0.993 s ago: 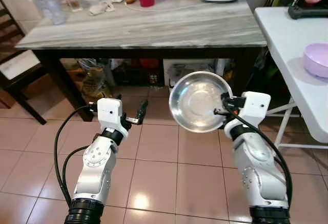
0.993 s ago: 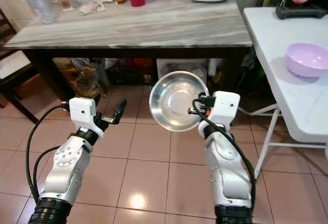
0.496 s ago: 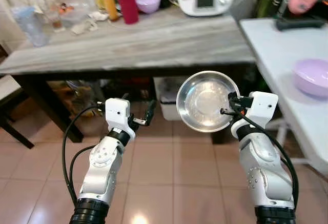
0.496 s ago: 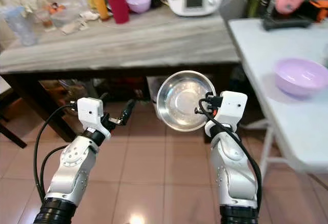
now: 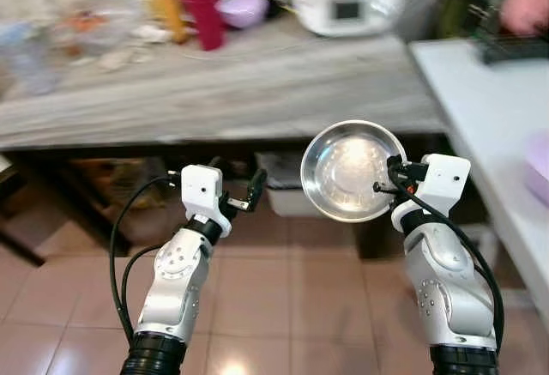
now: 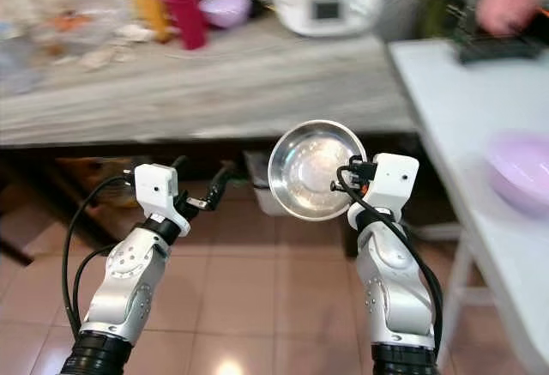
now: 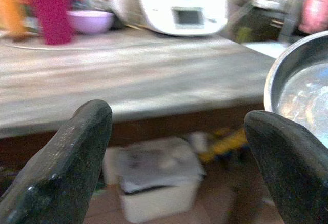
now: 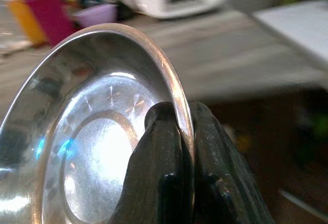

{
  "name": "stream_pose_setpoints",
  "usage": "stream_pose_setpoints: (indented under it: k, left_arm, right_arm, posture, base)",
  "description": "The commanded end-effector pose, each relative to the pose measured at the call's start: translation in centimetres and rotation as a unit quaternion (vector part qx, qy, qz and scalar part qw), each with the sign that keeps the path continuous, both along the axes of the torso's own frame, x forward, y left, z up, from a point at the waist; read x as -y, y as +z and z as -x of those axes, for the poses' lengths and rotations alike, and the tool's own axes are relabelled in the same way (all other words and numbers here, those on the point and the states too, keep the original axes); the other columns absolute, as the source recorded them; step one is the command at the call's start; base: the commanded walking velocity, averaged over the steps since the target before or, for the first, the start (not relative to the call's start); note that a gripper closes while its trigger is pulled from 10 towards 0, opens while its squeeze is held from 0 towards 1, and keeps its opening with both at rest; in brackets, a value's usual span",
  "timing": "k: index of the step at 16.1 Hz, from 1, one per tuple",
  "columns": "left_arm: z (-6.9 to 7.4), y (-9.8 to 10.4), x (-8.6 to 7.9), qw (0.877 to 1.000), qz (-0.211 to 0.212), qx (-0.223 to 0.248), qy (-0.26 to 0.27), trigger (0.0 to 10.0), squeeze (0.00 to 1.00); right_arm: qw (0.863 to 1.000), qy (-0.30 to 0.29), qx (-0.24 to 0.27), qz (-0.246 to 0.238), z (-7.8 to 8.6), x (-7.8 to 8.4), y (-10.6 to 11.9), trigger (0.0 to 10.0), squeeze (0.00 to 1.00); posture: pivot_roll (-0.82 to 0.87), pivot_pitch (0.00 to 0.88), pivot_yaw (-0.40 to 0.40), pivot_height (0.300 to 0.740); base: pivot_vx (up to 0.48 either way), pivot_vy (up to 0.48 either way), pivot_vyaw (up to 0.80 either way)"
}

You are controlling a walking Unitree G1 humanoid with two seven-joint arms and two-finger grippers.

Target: Setting the table

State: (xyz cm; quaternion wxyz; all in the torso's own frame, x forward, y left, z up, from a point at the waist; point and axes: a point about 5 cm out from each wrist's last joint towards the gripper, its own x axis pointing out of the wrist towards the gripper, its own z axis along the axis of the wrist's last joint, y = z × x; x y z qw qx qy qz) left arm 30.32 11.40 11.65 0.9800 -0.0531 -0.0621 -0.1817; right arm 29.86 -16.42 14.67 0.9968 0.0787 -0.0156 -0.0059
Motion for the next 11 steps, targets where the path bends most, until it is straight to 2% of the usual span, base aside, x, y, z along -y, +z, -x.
stream_pose_setpoints:
  k: [1,11]
  left_arm:
    - [0.00,-0.10,-1.33,1.000,-0.009,-0.001,0.018,10.0,0.00]
    - [0.00,-0.21,-1.06,1.000,-0.008,-0.003,0.014,10.0,0.00]
  right_arm:
    - [1.000,0.021,0.010,-0.008,-0.10,-1.31,0.45,10.0,0.00]
    - [1.000,0.017,0.009,-0.006,-0.09,-1.13,0.43,10.0,0.00]
  posture:
    - [-0.20,0.069,0.093,0.740]
    - [-0.20,0.071,0.091,0.740]
  base:
    - [0.454,0.000,0.00]
    - [0.454,0.000,0.00]
